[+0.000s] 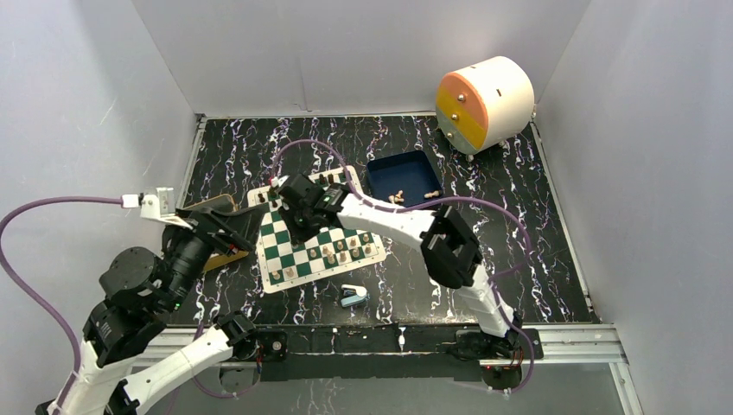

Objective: Set up the chess pieces on the board
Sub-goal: Place the chess piece on the chessboard, then adjust the chess piece on the chessboard, then adjust the storage box at the center of the board.

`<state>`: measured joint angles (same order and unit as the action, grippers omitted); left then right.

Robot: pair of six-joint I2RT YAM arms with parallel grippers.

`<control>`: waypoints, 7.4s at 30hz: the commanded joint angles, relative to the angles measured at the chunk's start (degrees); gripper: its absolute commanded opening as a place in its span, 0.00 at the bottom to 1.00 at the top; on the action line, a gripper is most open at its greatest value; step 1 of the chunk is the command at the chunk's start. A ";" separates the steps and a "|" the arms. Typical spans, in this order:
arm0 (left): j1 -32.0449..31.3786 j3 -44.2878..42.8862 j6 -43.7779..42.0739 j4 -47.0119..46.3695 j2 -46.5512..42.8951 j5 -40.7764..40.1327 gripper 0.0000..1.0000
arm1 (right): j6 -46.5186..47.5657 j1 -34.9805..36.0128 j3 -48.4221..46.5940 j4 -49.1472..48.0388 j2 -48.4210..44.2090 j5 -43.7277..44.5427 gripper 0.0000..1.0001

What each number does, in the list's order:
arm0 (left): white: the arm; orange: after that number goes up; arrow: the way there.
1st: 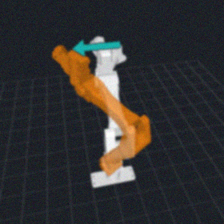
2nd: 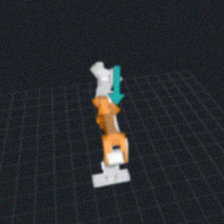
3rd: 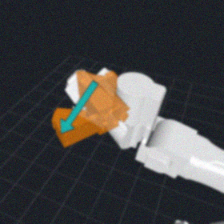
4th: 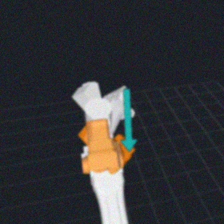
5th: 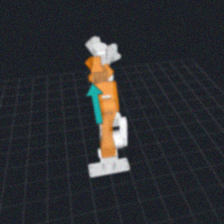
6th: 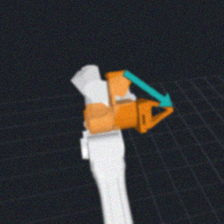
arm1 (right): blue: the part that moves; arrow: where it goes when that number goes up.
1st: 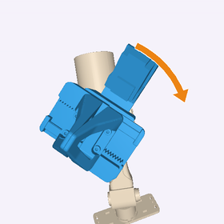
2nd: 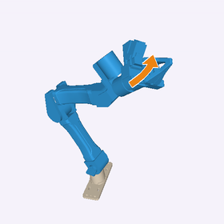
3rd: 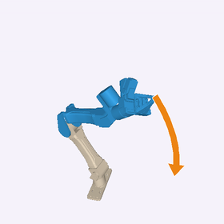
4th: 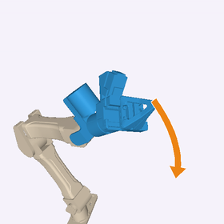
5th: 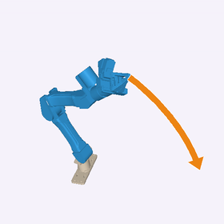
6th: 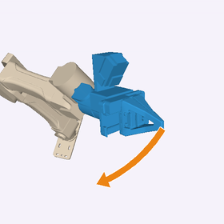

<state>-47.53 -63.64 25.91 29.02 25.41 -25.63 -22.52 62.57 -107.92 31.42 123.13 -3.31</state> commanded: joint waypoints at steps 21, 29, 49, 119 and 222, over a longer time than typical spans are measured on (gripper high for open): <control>-0.30 -2.83 4.00 4.82 -4.28 -6.08 0.91 | 1.00 3.17 -15.25 12.56 12.28 5.16 0.13; -0.26 -3.50 3.71 5.70 -3.73 -5.65 0.92 | 0.79 3.18 -15.94 12.37 13.70 4.37 0.19; -0.28 -1.78 2.39 6.31 -2.35 -5.40 0.92 | 1.49 2.56 -18.07 13.19 9.71 6.91 0.36; 22.74 19.36 -7.75 -3.44 54.13 20.12 0.21 | 8.34 -15.00 49.04 -16.87 -58.75 18.91 0.49; 22.65 21.10 -17.43 -12.05 26.36 24.84 0.79 | 78.97 -40.64 -7.84 2.98 5.45 -23.25 0.67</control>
<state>-25.06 -43.33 8.99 17.96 53.15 -0.84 51.64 21.87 -112.77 30.26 127.72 -23.97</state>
